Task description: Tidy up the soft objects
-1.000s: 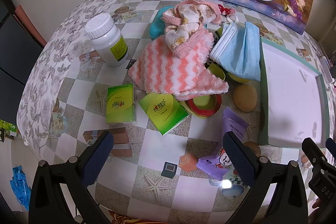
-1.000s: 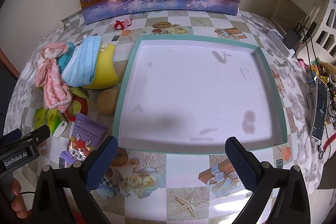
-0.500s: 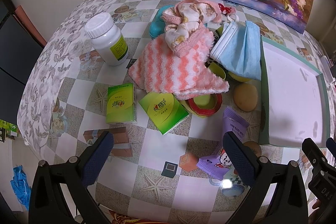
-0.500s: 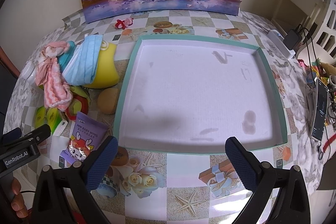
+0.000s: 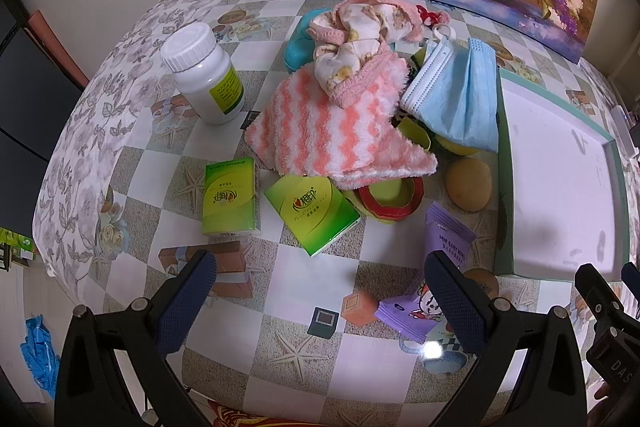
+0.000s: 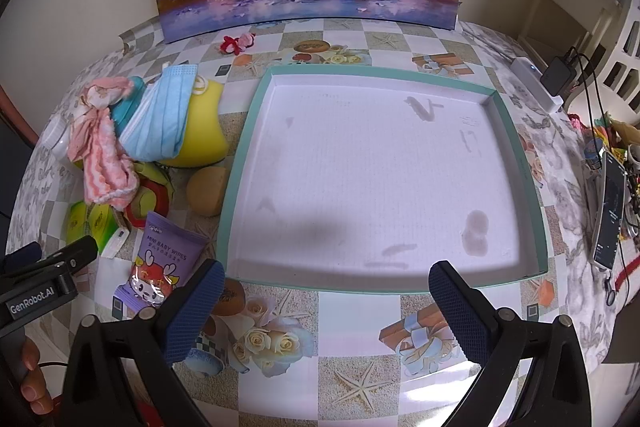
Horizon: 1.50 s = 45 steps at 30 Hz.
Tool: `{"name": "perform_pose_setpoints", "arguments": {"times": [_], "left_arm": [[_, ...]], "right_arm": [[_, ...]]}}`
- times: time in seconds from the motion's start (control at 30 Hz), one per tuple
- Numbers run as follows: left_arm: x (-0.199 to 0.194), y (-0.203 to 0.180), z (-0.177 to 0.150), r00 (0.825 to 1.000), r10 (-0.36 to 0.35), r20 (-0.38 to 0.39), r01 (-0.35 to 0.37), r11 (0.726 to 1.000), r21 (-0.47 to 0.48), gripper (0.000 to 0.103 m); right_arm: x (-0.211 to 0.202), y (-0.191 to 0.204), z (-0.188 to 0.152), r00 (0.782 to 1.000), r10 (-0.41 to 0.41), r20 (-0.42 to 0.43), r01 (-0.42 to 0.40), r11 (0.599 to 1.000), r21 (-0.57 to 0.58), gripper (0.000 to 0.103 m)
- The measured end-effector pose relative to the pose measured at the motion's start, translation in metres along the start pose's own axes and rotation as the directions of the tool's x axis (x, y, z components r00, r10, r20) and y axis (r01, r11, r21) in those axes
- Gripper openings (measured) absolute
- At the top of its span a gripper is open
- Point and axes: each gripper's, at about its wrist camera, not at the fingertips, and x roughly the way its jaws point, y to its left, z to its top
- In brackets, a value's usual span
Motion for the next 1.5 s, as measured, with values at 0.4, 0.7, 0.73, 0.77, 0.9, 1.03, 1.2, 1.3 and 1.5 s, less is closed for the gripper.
{"name": "perform_pose_setpoints", "arguments": {"times": [0.4,0.7,0.73,0.77,0.9,1.03,1.2,1.3,1.5], "left_arm": [[0.0,-0.001,0.0,1.0,0.002,-0.001,-0.002,1.0,0.0,0.103],[0.0,-0.001,0.0,1.0,0.003,-0.001,-0.003,1.0,0.001,0.103],[0.0,-0.001,0.0,1.0,0.003,-0.002,-0.003,1.0,0.0,0.103],[0.0,-0.001,0.0,1.0,0.003,-0.002,-0.003,1.0,0.0,0.103],[0.0,-0.001,0.0,1.0,0.004,-0.002,-0.004,1.0,0.0,0.103],[0.0,-0.002,0.0,1.0,0.004,-0.002,-0.004,1.0,0.0,0.103],[0.002,0.0,-0.001,1.0,-0.002,-0.005,0.002,1.0,-0.004,0.103],[0.006,0.01,-0.002,0.999,-0.032,-0.021,0.031,0.999,-0.04,0.103],[0.021,0.046,-0.005,0.996,-0.047,-0.074,0.033,0.984,-0.174,0.103]], "right_arm": [[0.0,0.0,0.0,1.0,0.0,0.0,0.0,1.0,-0.002,0.103],[0.001,0.001,0.0,1.0,-0.001,-0.001,0.001,1.0,-0.004,0.103],[0.001,0.001,0.0,1.0,0.0,-0.001,0.0,1.0,-0.004,0.103],[0.001,0.001,0.0,1.0,-0.001,-0.001,0.001,1.0,-0.004,0.103],[0.001,0.001,0.0,1.0,-0.001,-0.001,0.001,1.0,-0.004,0.103],[0.001,0.001,0.0,1.0,-0.001,-0.001,0.001,1.0,-0.004,0.103],[0.004,-0.002,0.002,1.0,-0.002,-0.001,0.002,1.0,-0.006,0.103],[0.006,-0.001,0.003,1.0,-0.005,-0.004,0.005,1.0,-0.017,0.103],[0.013,0.042,-0.005,0.997,0.075,-0.033,-0.079,0.986,-0.147,0.103]]}}
